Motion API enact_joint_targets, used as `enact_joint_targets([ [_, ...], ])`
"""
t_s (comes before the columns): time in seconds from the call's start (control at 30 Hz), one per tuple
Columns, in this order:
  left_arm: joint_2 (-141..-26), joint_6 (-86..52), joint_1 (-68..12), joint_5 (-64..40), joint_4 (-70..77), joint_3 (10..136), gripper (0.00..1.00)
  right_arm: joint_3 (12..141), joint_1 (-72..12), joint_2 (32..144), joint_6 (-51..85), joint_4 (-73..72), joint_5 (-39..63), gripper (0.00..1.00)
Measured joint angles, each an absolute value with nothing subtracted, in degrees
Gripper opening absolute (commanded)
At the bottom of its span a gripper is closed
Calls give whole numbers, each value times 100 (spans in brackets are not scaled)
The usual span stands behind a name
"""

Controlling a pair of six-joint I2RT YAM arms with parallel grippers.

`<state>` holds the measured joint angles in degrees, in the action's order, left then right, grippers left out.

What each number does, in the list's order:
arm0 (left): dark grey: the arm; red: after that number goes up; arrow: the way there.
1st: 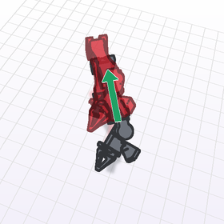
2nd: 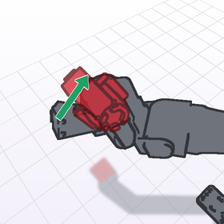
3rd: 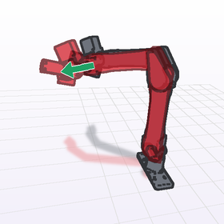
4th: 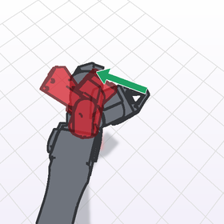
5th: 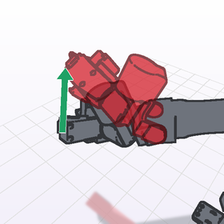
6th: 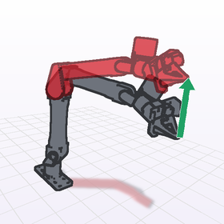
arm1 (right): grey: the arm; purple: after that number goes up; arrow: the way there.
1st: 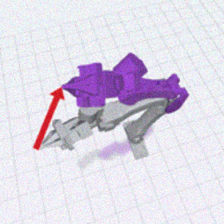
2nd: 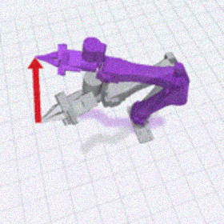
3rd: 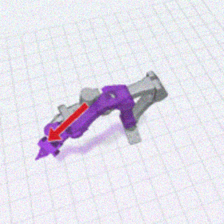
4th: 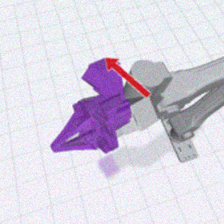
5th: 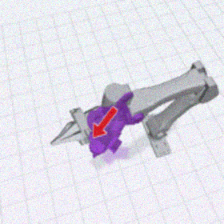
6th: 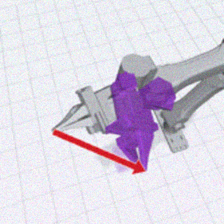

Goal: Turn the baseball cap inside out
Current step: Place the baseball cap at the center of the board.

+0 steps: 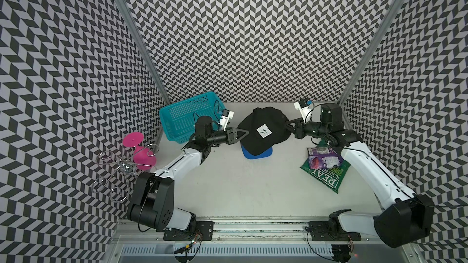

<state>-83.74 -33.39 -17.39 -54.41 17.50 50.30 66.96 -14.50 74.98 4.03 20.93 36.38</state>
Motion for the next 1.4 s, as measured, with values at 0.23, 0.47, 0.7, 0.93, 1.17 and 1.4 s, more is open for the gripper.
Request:
enact_joint_targets([
  [0.23,-9343,-3441,-2493,-5072,1531,5616,16,6823,-1448,7614,224,2010,2477,0],
  [0.47,-10383,-4163,-3201,-4543,1920,6080,16,6930,-1446,8263,-139,1656,1085,0],
  [0.7,-11485,-5127,-3826,-3837,2436,6751,18,7205,-1444,9135,-349,1564,-97,0],
  [0.93,-12114,-5839,-4296,-3361,2440,7373,32,7177,-1433,9454,-703,1450,-1028,0],
  [1.17,-12261,-6106,-4401,-3107,1973,7599,63,6995,-1400,9870,-1098,1149,-1485,0],
  [1.4,-12068,-6455,-4386,-2877,1599,7295,100,6921,-1396,10473,-1466,884,-1643,0],
])
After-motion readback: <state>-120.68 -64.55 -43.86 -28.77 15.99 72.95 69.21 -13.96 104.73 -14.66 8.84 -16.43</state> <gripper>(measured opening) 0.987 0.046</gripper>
